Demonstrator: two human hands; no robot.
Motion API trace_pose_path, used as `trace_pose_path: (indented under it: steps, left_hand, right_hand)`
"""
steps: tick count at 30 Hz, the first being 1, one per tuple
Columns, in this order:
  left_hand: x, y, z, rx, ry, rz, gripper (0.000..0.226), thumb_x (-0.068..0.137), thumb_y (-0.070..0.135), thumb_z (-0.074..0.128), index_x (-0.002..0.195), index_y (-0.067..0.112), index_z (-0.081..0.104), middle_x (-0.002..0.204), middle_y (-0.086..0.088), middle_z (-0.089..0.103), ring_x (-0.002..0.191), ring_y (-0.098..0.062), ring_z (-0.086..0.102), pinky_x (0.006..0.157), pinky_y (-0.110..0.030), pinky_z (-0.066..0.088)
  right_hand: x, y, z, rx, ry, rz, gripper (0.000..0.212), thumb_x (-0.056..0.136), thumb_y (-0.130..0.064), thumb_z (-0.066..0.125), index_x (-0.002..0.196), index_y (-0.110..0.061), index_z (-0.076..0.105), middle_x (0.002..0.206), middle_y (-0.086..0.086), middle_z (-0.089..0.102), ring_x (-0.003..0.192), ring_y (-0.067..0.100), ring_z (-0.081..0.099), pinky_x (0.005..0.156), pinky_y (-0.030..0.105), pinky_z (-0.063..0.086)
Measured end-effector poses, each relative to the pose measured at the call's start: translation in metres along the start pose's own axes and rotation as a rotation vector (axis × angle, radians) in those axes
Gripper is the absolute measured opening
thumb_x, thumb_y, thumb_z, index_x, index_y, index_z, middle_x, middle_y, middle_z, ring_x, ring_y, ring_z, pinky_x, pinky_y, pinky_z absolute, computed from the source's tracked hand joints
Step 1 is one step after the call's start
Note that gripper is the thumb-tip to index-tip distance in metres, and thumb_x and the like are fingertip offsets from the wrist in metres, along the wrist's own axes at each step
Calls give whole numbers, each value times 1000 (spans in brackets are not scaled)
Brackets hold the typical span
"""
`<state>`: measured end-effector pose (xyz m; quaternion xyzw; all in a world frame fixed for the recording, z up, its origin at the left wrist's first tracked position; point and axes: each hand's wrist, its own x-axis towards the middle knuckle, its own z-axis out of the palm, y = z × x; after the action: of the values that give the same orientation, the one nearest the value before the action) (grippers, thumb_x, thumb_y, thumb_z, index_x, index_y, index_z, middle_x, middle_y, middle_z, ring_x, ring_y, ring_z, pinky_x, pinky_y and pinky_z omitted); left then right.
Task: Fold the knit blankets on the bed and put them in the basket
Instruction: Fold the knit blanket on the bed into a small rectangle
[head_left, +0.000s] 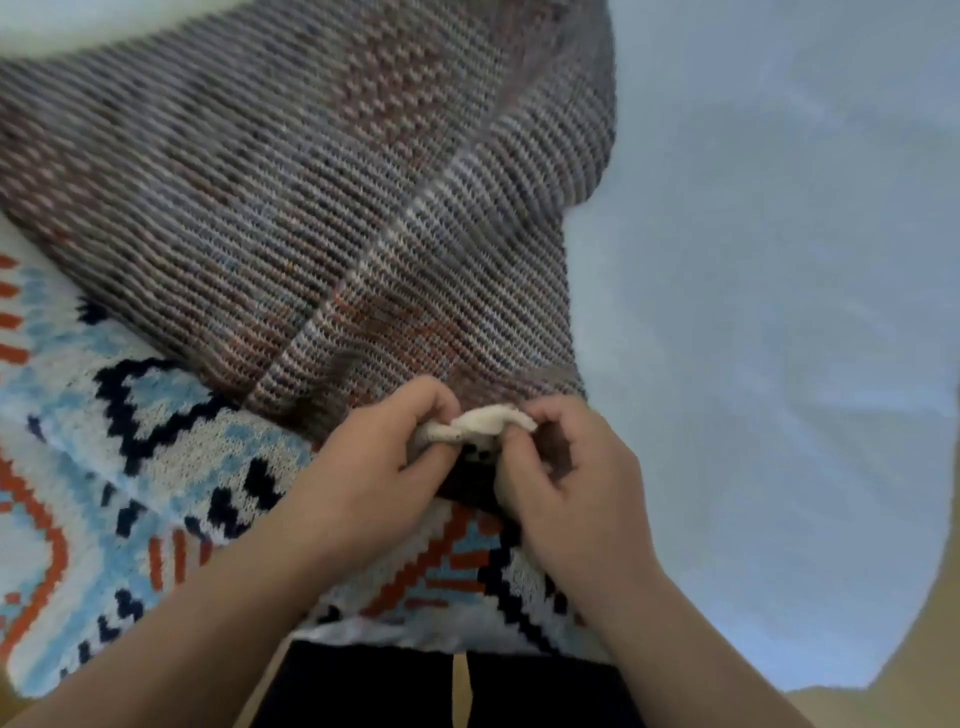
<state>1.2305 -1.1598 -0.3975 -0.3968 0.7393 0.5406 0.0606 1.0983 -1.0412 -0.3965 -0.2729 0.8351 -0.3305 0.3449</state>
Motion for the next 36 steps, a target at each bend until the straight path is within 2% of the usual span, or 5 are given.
trace_pose_path:
  steps: [11,20,26,30,36]
  left_hand:
    - [197,144,-115,452,463,343,17,88,52,51,98,43,61,83,17,68,83,-12,64,70,-33,48]
    - [323,170,-139,592,490,292,32,92,58,51,93,28,62,77,10,59,79,-14,53,64,-32,35]
    - [376,124,-128,590,382,127,29,96,55,49,92,27,57,79,11,56,81,-18,56,59,-31,32]
    - [391,119,-129,492,425,83,25,96,52,47,94,28,56,83,10,55,84,-19,54,65,-33,33]
    - [401,117,-123,491,363,75,28,94,53,46,95,27,58,93,6,58,92,-20,55,74,-34,39]
  right_hand:
    - [186,-114,-77,170,208,-239,11,91,-38,63,85,-32,58,64,-7,64,46,10,53,47,25,41]
    - [315,-128,-83,329,376,-85,12,92,-34,65,84,-30,57,83,-12,65,73,-1,61,64,15,44]
    - [355,-94,-55,253,79,14,21,88,-21,67,105,-31,58,103,-16,63,98,5,62,88,25,52]
    - [362,-98,-50,270,22,-40,44,79,-17,70,118,-33,58,103,-22,60,92,-3,60,80,20,51]
    - [382,-105,-55,236,134,-21,30,83,-12,64,109,-28,60,86,-9,64,77,6,62,70,20,49]
